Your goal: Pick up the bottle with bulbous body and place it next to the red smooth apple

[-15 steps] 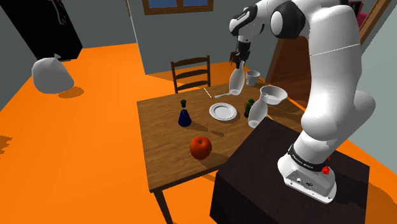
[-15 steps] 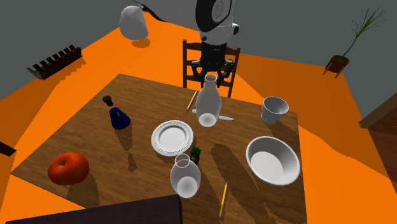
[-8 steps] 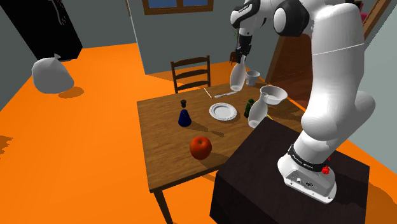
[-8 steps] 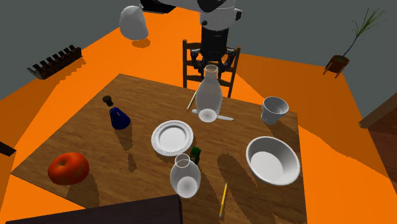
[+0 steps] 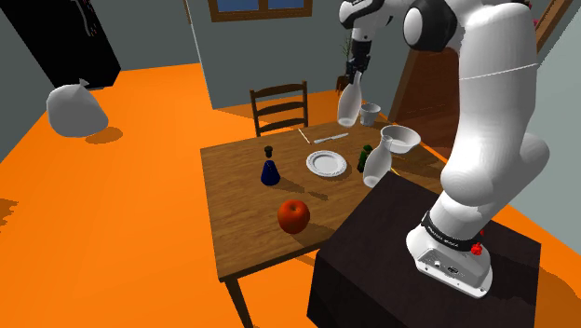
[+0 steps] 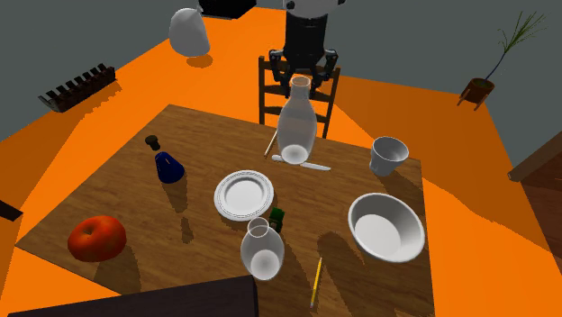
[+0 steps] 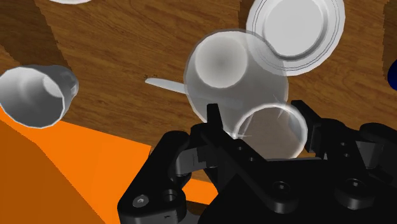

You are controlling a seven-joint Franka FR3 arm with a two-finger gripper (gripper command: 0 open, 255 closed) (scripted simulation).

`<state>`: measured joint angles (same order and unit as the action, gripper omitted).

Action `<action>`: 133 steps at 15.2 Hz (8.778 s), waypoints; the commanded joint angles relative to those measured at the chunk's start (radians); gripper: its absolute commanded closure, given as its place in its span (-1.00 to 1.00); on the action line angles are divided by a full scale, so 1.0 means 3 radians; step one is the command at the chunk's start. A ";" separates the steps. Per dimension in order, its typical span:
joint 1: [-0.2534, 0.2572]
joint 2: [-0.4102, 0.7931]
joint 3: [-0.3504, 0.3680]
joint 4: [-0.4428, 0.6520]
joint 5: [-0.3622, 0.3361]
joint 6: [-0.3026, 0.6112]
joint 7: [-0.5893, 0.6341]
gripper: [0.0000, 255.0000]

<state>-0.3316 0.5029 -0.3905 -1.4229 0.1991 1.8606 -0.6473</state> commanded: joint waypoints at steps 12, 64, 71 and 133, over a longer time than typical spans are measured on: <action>-0.0048 -0.0035 -0.0020 0.0541 -0.0028 -0.0566 0.0043 1.00; 0.1100 -0.3930 0.1282 -0.2974 -0.0604 -0.0795 0.2444 1.00; 0.1133 -0.4048 0.1362 -0.3320 -0.0550 -0.0565 0.2526 1.00; 0.1165 -0.2747 0.1393 -0.4985 -0.0469 0.2401 0.2449 -1.00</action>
<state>0.0180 -0.3211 0.0274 -2.9186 0.0584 2.5808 0.0874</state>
